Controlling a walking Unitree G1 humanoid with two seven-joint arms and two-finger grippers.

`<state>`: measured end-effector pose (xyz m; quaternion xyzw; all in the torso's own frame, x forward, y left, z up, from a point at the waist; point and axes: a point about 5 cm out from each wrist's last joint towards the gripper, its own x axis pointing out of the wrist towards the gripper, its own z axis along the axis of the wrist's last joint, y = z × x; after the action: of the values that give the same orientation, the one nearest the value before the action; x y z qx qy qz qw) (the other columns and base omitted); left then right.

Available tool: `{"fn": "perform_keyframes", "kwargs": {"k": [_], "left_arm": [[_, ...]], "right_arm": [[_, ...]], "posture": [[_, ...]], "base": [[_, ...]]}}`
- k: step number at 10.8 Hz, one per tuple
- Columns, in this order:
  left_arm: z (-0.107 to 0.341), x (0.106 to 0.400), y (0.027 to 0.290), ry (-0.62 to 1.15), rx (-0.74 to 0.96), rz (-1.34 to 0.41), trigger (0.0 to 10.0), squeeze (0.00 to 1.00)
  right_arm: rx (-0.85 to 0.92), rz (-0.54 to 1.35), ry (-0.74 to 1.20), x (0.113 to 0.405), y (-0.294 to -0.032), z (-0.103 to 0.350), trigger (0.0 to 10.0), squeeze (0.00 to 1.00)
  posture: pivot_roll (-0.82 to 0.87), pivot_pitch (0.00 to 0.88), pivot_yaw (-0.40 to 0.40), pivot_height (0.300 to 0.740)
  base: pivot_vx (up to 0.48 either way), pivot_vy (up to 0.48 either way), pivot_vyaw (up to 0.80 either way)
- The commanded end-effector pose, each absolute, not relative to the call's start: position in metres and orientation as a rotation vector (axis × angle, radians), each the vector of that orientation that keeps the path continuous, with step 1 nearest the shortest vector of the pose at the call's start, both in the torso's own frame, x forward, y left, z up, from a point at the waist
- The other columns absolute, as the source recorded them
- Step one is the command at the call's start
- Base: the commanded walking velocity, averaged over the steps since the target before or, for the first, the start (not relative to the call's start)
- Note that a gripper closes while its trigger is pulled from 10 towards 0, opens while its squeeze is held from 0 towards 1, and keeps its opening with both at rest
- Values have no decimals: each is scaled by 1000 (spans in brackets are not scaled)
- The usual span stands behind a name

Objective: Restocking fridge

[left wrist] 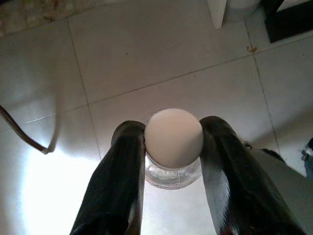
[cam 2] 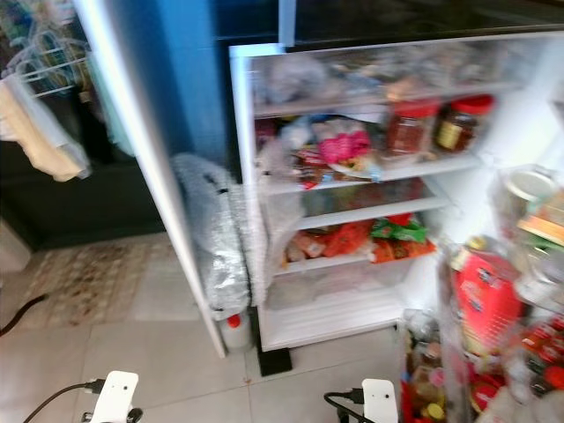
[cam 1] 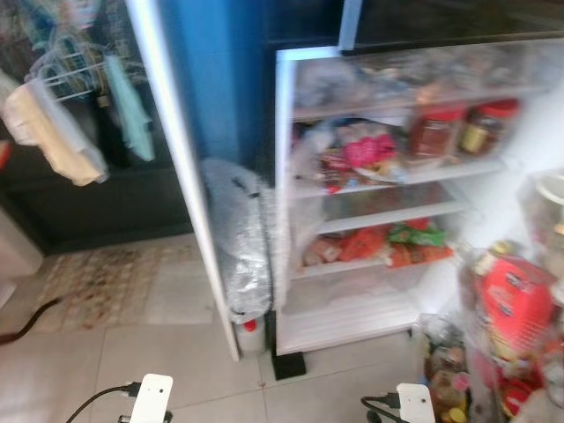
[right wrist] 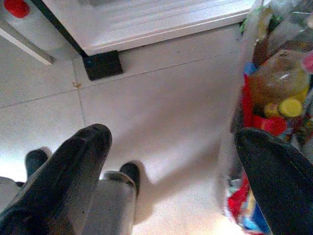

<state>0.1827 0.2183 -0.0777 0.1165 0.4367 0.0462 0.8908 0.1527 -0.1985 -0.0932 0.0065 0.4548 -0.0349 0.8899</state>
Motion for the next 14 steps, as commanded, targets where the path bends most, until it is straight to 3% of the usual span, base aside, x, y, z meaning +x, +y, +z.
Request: {"fn": "perform_keyframes", "kwargs": {"k": [1,14], "left_arm": [[-79,179,221,918,247,99,10000,0],[-79,180,220,918,239,102,10000,0]], "right_arm": [[7,-61,952,153,-197,-93,10000,0],[-18,-34,955,154,-197,-93,10000,0]], "posture": [[-107,12,-6,740],[-105,7,-10,740]], "base": [[0,-240,0],[0,-222,41]]}}
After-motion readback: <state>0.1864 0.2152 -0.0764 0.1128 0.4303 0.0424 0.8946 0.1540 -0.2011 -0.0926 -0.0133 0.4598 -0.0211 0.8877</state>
